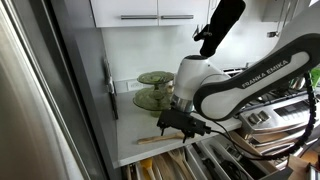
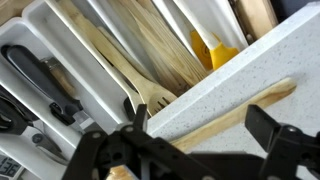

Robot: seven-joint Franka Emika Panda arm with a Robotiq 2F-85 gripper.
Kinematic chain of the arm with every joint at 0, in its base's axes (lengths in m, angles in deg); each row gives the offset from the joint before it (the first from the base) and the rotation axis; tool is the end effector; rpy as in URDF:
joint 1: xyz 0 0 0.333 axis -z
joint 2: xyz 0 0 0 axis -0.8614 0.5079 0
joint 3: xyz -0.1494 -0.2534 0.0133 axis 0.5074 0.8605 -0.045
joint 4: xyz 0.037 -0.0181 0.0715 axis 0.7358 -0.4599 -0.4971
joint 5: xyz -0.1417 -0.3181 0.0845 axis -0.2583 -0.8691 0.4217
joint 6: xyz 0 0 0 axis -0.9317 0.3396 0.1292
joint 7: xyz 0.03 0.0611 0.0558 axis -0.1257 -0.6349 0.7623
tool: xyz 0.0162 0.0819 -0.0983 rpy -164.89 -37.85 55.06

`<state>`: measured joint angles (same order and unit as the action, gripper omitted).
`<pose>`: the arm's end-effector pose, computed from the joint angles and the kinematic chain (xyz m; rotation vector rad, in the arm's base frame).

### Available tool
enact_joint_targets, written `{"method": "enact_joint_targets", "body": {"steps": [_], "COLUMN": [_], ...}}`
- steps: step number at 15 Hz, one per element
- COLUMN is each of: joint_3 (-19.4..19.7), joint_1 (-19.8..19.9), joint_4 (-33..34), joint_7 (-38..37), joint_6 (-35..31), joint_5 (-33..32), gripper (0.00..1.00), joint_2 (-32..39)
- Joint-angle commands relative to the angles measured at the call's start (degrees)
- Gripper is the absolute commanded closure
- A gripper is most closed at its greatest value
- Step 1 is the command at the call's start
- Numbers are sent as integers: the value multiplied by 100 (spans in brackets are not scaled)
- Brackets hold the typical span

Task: Put the wooden cutlery in the open drawer

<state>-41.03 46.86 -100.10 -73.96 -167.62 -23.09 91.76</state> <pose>0.4906 0.2161 0.3493 -2.5690 1.4455 -0.1455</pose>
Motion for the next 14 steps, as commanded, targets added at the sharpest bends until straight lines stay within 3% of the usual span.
{"method": "enact_joint_targets", "body": {"steps": [1, 8, 9, 11, 13, 14], "joint_3": [205, 420, 443, 490, 528, 549], "joint_1": [-95, -185, -185, -181, -178, -176], "joint_4": [499, 1002, 1027, 1089, 1129, 1155], "joint_7": [-1239, -1684, -1681, -1689, -1683, -1685], "joint_6": [129, 122, 99, 79, 52, 22], "joint_5": [-657, -534, -516, -469, -425, -415], "gripper": [0, 0, 4, 28, 36, 19], "joint_2": [560, 1205, 1260, 1357, 1421, 1449]}}
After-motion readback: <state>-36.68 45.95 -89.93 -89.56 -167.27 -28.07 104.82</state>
